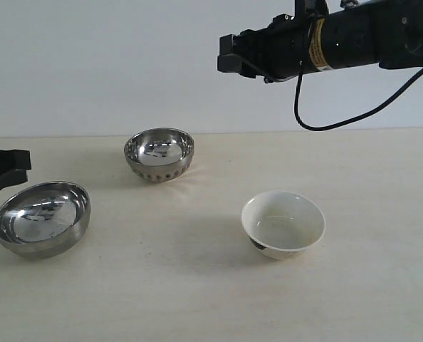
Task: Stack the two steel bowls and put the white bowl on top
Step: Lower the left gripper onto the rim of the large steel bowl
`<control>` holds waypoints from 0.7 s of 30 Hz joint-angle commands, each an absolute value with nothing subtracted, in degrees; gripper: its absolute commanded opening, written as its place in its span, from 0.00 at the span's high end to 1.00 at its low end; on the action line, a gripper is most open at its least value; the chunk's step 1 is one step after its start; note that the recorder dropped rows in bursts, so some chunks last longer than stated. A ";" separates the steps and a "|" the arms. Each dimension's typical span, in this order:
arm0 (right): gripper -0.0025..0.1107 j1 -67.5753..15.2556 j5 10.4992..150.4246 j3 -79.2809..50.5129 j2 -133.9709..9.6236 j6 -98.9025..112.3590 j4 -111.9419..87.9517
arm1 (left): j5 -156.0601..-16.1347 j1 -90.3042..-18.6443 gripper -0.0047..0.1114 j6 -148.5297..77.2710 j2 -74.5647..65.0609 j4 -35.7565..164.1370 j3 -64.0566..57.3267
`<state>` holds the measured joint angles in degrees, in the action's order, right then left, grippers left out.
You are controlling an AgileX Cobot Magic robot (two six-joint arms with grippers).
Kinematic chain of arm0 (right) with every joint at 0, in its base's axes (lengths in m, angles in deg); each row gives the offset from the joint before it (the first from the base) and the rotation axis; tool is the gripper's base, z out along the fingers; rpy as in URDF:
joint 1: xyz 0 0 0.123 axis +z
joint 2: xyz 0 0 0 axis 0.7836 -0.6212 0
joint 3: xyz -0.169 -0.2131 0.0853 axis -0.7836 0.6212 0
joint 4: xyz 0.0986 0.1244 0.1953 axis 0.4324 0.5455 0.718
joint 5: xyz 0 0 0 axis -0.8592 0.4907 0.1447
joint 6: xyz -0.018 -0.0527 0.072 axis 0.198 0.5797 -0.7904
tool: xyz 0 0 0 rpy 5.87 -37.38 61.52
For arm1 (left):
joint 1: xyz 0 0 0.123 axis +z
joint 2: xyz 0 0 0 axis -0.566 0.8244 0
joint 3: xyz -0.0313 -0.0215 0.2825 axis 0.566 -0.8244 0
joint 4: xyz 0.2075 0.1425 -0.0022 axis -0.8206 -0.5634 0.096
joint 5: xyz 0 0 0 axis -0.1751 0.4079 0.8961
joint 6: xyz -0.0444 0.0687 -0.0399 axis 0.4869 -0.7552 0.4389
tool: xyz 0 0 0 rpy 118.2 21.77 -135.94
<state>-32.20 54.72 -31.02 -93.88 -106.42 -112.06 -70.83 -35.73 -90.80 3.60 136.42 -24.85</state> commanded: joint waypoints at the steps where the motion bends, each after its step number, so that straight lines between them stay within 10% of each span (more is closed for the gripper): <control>1: 0.63 -32.45 54.57 -30.84 -93.73 -105.48 -111.94 | -65.70 -35.68 0.53 -89.14 14.64 131.67 -17.79; 3: 0.63 -32.80 54.57 -30.84 -93.73 -104.66 -111.94 | -64.19 -35.68 0.41 -84.74 18.07 128.34 -15.02; 21: 0.63 -36.72 54.29 -30.84 -93.73 -103.83 -111.94 | -61.18 -43.17 0.49 -70.67 29.19 105.58 -7.91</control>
